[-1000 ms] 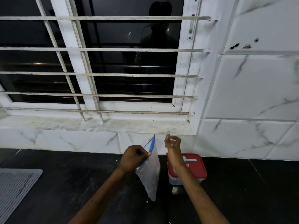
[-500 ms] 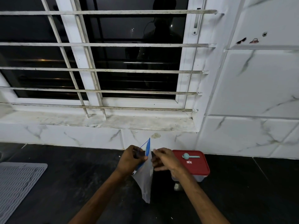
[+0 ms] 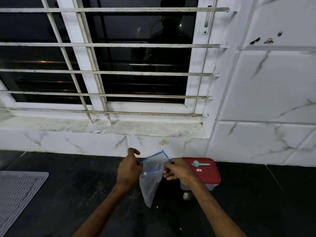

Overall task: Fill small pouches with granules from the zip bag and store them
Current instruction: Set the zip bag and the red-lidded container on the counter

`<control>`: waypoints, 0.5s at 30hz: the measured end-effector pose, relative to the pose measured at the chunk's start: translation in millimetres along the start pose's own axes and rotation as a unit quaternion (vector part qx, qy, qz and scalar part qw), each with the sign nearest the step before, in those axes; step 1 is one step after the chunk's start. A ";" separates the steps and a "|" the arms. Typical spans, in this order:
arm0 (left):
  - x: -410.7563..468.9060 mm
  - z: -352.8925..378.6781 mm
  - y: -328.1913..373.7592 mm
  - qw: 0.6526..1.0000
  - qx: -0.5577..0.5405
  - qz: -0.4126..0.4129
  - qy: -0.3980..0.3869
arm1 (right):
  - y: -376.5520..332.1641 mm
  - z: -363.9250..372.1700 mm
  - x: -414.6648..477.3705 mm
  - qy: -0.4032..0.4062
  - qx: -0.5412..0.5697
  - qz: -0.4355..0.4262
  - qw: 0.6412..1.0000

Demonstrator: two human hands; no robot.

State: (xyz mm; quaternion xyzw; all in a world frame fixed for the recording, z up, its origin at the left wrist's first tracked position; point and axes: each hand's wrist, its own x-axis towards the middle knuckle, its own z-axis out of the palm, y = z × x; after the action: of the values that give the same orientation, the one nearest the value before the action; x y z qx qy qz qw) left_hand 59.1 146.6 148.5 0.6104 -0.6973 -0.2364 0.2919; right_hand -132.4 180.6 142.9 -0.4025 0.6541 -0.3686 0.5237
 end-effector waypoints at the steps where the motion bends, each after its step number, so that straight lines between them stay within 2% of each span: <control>1: 1.8 -2.8 -2.3 1.000 0.031 0.006 0.000 | 2.0 -2.0 2.2 0.011 -0.017 0.000 1.000; 3: 4.9 -5.8 -5.1 0.996 0.090 0.011 -0.018 | 4.3 -4.8 5.0 0.031 -0.051 -0.010 0.998; 6: 3.5 -1.4 -3.8 0.981 0.171 0.010 -0.089 | 5.8 -3.1 7.4 0.054 -0.134 -0.050 0.988; 10: -1.7 14.2 -2.6 0.961 0.191 -0.031 -0.196 | 12.6 3.4 10.7 0.023 -0.263 -0.102 0.959; 15: -7.3 24.6 -10.3 0.946 0.238 -0.022 -0.221 | 15.1 -1.7 5.6 0.014 -0.347 -0.107 0.932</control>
State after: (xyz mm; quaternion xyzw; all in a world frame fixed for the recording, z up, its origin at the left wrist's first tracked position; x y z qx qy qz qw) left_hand 50.0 151.7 122.9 0.6102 -0.7664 -0.1987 -0.0284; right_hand -137.0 181.7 127.4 -0.6216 0.7013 -0.1784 0.2999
